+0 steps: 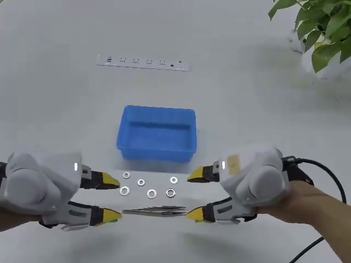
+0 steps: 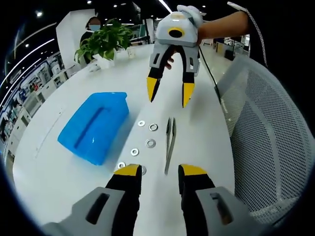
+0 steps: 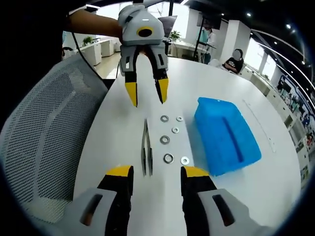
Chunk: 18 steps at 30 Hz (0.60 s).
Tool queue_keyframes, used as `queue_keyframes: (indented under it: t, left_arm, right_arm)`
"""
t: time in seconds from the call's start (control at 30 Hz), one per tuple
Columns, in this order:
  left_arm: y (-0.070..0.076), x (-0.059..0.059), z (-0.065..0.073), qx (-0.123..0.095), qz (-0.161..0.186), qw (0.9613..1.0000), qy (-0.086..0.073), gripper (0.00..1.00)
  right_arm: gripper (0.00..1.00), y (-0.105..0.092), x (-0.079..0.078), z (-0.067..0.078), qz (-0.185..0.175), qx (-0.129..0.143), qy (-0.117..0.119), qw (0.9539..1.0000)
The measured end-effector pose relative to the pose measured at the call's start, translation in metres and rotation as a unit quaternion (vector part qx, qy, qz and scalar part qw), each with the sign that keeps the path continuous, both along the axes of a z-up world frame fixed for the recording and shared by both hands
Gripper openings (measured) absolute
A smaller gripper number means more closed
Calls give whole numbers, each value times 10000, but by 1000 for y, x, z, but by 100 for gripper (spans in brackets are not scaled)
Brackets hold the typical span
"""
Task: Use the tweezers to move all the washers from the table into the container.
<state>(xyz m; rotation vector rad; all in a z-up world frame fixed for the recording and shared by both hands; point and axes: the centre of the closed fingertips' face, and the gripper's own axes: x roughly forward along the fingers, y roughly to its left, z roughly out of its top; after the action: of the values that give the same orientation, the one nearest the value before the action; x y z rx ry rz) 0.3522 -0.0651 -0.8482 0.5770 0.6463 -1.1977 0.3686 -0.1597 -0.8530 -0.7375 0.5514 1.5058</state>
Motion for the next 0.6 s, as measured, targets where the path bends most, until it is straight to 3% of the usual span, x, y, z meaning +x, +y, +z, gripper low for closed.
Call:
queue_keyframes:
  t: [0.23,0.6]
  left_arm:
    - [-5,-1,-12,192,-131,9997,-25,25]
    - [-9,-1,-27,364,-297,9989,37,18]
  right_arm:
    - [32,7,-11,-13,209,-99,-53,9997]
    - [25,15,-13,-25,194,-146,-18,9997]
